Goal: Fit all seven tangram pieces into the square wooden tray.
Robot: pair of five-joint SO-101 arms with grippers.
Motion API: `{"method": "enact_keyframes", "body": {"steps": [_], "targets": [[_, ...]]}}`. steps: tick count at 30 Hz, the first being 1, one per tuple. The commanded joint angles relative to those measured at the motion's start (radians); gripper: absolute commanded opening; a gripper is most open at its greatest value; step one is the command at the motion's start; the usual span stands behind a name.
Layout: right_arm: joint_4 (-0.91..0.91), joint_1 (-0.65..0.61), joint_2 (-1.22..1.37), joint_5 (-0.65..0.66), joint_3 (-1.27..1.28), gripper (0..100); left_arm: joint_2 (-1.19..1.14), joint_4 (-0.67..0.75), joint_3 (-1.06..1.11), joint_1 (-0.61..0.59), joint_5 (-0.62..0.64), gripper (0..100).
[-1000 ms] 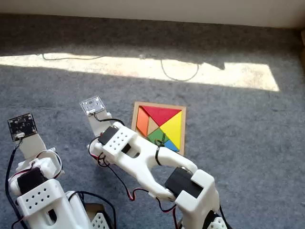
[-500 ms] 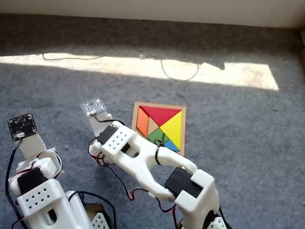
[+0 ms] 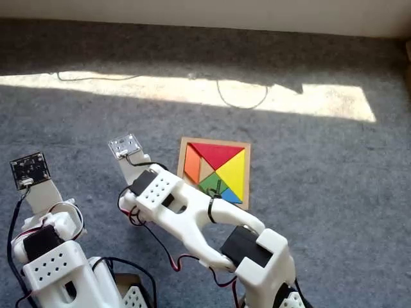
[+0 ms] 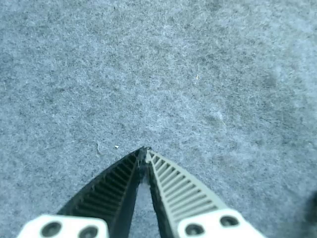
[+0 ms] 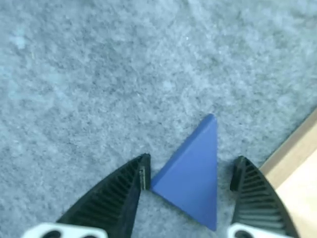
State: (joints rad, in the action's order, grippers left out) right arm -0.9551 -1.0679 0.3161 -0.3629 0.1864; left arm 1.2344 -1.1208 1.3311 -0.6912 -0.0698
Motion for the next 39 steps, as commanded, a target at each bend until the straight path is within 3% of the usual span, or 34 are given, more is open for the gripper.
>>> {"method": "enact_keyframes", "body": {"steps": [1,16,39], "targets": [[-0.025,-0.035,-0.012,-0.012,-0.031,26.0,0.010,0.015,-0.002,-0.010,-0.005,2],[-0.131,-0.002,-0.007,-0.005,-0.039,26.0,0.010,0.015,-0.002,-0.008,-0.005,2],[0.002,-0.004,-0.005,-0.005,-0.033,26.0,0.010,0.015,-0.002,-0.007,-0.005,2]]}}
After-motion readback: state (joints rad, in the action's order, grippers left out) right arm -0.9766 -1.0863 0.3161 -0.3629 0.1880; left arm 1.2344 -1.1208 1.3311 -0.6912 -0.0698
